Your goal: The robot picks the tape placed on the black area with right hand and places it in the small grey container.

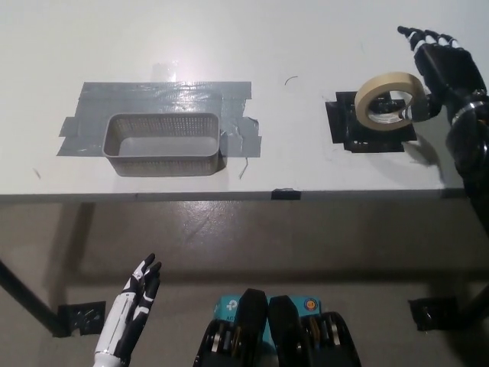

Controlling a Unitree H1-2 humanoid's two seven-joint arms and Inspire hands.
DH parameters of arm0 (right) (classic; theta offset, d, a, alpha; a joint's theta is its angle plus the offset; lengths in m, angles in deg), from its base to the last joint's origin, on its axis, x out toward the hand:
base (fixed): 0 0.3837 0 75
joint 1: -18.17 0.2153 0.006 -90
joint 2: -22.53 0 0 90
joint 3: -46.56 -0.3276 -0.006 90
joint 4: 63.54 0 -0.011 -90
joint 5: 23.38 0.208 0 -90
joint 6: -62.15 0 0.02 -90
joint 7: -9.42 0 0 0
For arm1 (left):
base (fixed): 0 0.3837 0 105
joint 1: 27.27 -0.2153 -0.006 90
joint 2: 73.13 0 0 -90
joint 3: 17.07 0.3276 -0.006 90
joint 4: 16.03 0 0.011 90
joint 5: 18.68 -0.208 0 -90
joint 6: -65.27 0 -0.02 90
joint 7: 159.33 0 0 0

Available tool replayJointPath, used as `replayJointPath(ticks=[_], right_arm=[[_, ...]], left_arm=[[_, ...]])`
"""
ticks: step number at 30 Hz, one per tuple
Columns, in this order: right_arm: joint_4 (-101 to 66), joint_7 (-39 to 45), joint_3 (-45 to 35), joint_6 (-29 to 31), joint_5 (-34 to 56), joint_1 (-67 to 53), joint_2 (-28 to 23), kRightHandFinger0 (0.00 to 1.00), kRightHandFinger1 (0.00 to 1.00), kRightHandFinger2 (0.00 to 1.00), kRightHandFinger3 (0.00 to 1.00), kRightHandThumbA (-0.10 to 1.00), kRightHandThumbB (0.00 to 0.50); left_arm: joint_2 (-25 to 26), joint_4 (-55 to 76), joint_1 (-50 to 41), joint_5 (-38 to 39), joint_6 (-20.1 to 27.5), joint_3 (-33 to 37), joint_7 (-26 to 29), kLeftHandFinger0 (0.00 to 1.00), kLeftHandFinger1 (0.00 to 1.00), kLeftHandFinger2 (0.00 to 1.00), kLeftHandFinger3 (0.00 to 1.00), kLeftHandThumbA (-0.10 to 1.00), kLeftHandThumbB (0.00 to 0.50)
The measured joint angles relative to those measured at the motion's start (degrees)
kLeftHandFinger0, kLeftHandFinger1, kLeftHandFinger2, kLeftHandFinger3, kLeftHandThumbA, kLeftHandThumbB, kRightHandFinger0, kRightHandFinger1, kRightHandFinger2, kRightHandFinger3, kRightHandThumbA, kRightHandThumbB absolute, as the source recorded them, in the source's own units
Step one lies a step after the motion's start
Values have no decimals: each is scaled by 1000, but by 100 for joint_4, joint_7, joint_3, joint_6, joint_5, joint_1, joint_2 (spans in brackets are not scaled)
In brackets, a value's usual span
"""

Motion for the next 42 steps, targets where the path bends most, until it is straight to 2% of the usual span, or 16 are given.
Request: replayJointPath(ticks=[4, 5, 7, 10, 18, 21, 29, 36, 38, 39, 40, 41, 42], right_arm=[[234, 2, 30, -12, 8, 198, 63, 1000, 1000, 1000, 1000, 1000, 392], [282, 2, 28, -18, 13, 238, 78, 1000, 1000, 1000, 1000, 1000, 366], [396, 0, 27, -32, 20, 319, 121, 1000, 1000, 1000, 1000, 1000, 360], [657, -2, 27, -51, 32, 440, 188, 1000, 1000, 1000, 1000, 1000, 351], [1234, 3, 54, -83, 105, 765, 256, 1000, 1000, 1000, 1000, 1000, 371], [1502, 4, 117, -94, 110, 897, 286, 1000, 1000, 1000, 1000, 1000, 360], [2294, 1, 312, -101, 113, 1170, 446, 1000, 1000, 1000, 1000, 1000, 371], [2896, -10, 426, -82, 131, 1364, 543, 1000, 1000, 1000, 1000, 1000, 355], [3033, -53, 449, -68, 133, 1395, 571, 1000, 1000, 1000, 1000, 1000, 333], [3112, -154, 445, -42, 135, 1398, 595, 1000, 1000, 1000, 1000, 981, 297], [3181, -272, 441, 2, 135, 1395, 625, 1000, 1000, 995, 1000, 792, 251], [3226, -346, 440, 38, 135, 1390, 644, 669, 673, 729, 852, 437, 266], [3296, -454, 439, 85, 135, 1380, 669, 499, 558, 640, 753, 328, 268]], left_arm=[[10, 12, 1, 0, -1, 0, 0, 1000, 1000, 1000, 1000, 917, 151], [9, 14, -2, 0, -2, 0, 0, 1000, 1000, 1000, 1000, 917, 157], [9, 29, -22, 1, -3, 0, 0, 1000, 1000, 1000, 1000, 923, 151], [11, 72, -58, 0, -8, -1, 0, 1000, 1000, 1000, 1000, 935, 175], [8, 146, -102, -2, -18, 24, -1, 1000, 1000, 1000, 1000, 918, 158], [10, 157, -111, 12, -19, 26, -28, 1000, 1000, 1000, 1000, 932, 170], [18, 248, -138, 14, -63, 21, -105, 1000, 1000, 1000, 1000, 961, 179], [20, 293, -137, 14, -93, 19, -158, 1000, 1000, 1000, 1000, 955, 162], [21, 299, -139, 14, -100, 19, -168, 1000, 1000, 1000, 1000, 957, 167], [20, 301, -138, 14, -102, 19, -181, 1000, 1000, 1000, 1000, 960, 167], [19, 300, -138, 13, -106, 19, -183, 1000, 1000, 1000, 1000, 962, 168], [18, 300, -138, 13, -109, 20, -183, 1000, 1000, 1000, 1000, 962, 168], [17, 299, -138, 11, -113, 20, -184, 1000, 1000, 1000, 1000, 962, 168]])
